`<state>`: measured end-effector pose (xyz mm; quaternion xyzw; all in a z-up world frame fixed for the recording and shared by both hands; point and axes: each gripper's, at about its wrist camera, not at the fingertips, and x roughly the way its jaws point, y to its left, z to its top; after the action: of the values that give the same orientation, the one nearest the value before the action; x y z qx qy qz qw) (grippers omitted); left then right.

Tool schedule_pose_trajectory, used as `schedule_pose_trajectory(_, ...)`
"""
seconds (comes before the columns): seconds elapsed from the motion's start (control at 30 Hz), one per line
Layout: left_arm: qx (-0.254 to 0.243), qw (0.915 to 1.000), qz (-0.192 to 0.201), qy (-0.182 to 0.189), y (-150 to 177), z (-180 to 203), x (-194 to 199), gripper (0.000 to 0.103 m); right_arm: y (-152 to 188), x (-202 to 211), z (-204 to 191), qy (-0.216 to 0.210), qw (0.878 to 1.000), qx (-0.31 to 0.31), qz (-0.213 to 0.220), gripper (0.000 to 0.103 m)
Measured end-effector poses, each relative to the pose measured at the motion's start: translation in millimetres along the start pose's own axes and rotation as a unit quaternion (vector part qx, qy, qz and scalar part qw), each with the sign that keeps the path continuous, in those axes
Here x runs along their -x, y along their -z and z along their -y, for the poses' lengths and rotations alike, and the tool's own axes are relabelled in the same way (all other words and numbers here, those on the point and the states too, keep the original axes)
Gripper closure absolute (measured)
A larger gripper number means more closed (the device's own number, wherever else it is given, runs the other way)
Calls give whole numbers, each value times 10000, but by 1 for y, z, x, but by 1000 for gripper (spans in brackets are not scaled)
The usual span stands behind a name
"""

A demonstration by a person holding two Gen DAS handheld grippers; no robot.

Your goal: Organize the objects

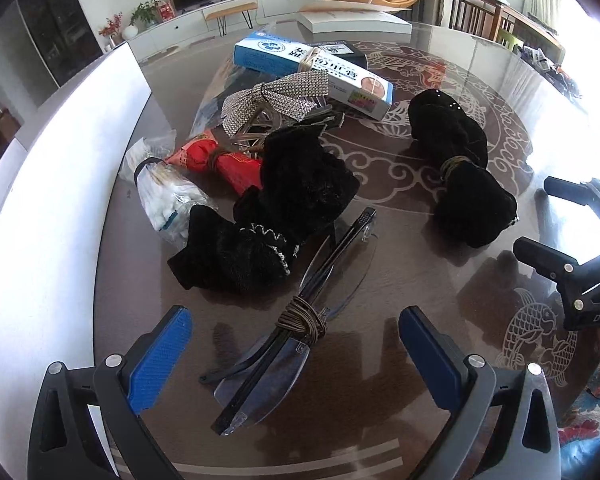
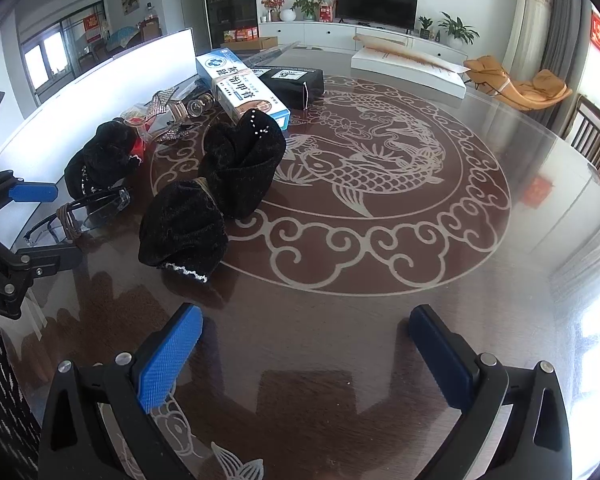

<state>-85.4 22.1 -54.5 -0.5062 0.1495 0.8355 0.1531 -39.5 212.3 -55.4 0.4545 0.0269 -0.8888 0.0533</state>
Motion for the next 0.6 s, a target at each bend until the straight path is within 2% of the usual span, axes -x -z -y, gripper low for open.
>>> schedule_pose_trajectory(0.3,551,9981,12,267,6,-2,-8,0,-1,-1,-1,43,10000,45,-17,0)
schedule_pose_trajectory(0.6,681,9974,134,192,14,-4,-7,0,-1,-1,-1,46,10000,47,-17,0)
